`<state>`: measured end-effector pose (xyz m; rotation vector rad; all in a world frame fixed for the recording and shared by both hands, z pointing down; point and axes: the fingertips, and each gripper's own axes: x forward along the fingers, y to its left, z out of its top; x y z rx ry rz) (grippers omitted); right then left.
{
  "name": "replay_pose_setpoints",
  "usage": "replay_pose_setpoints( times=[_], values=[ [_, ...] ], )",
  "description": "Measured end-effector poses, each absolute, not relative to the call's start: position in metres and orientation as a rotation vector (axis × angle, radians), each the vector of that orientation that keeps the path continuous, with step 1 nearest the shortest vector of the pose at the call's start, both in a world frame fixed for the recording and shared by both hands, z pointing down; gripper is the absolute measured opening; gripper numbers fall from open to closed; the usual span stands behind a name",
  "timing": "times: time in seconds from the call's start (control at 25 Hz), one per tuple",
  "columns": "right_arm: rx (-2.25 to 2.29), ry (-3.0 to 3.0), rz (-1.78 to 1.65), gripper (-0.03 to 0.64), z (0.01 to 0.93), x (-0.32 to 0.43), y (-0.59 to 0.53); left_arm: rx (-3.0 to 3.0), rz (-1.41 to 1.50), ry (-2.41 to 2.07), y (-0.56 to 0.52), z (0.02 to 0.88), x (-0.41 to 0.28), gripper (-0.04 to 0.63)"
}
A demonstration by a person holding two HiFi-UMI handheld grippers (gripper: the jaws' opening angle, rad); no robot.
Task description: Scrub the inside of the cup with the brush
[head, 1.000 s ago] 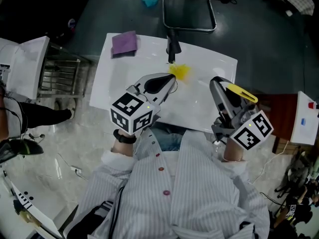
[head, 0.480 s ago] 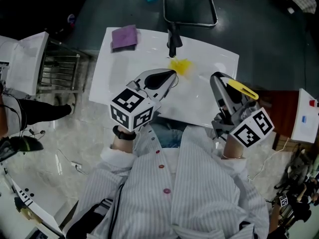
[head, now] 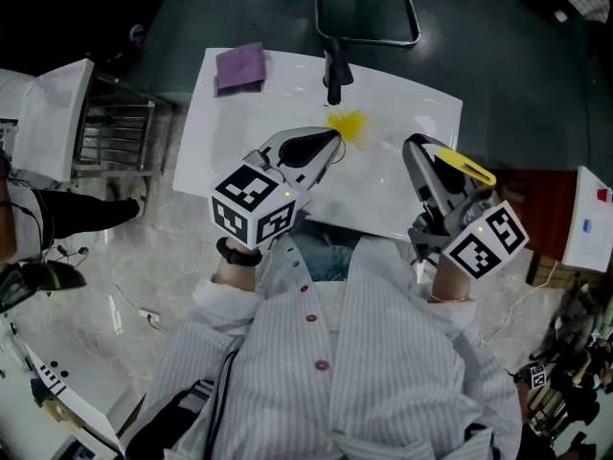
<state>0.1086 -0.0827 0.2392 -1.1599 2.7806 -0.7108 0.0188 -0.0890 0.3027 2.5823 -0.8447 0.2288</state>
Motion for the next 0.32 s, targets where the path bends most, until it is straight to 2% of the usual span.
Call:
replay_pose_setpoints(
  times=[0.32],
  values=[
    [-1.174,2.771,-0.718,0.063,0.239,0.1092,-0.0833,2.577,0.24,-0.845,-0.0914,0.3038,0.0163,0.009]
  ],
)
